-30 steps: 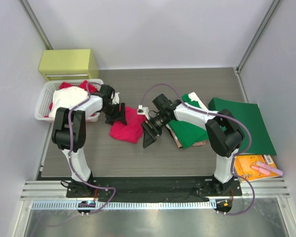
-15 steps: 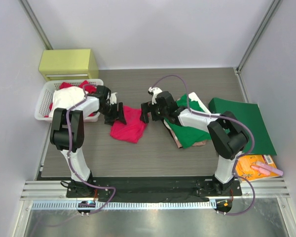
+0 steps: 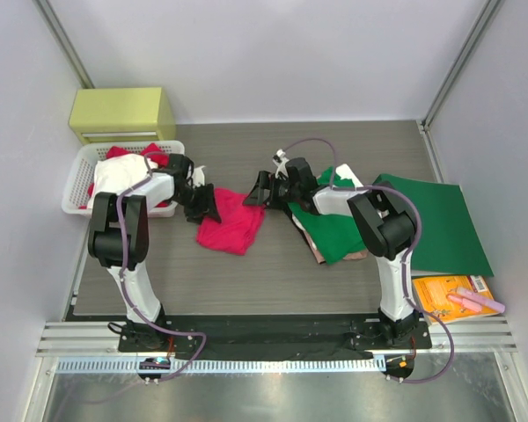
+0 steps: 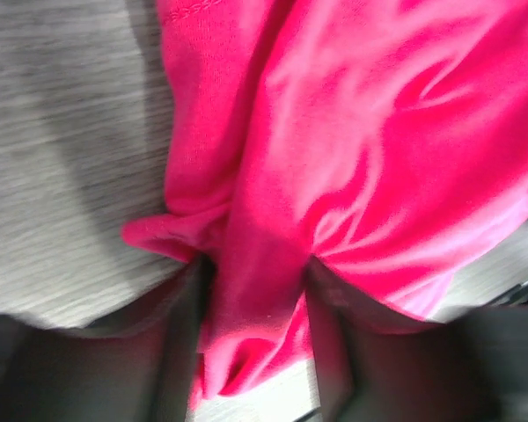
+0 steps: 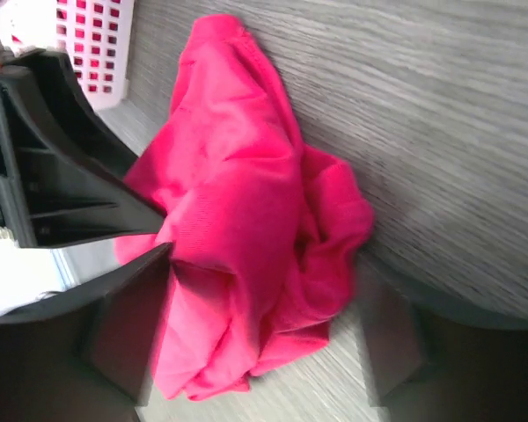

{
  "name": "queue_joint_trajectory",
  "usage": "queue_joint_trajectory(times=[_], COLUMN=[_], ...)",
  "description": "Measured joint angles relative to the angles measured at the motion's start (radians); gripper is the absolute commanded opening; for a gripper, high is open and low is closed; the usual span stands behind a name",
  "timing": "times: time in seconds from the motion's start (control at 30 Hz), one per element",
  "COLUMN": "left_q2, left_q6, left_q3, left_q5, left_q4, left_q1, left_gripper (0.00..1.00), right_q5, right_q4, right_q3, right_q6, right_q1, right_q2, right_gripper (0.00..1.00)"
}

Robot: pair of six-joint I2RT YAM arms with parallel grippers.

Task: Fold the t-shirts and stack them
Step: Put the neatly folded tshirt into the corner of the board with both arms

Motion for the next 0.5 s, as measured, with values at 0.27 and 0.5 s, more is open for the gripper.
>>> queue_joint_trajectory(times=[0.27, 0.5], left_q2=[0.015, 0.04], left_q6=[-0.003, -0.005], left_q3=[-0.011, -0.005], left_q5=[0.019, 0.074], left_q4=[-0.003, -0.004], left_q1=[0.012, 0.015], left_gripper=[0.18, 0.0], right_q5=[-0.118, -0.159], right_q4=[0.019, -0.068], right_q3=[0.012, 0.006], right_q6=[0.055, -0.001], right_q1=[-0.01, -0.013], right_q2=[0.038, 0.013], right_gripper=[0.93, 0.32])
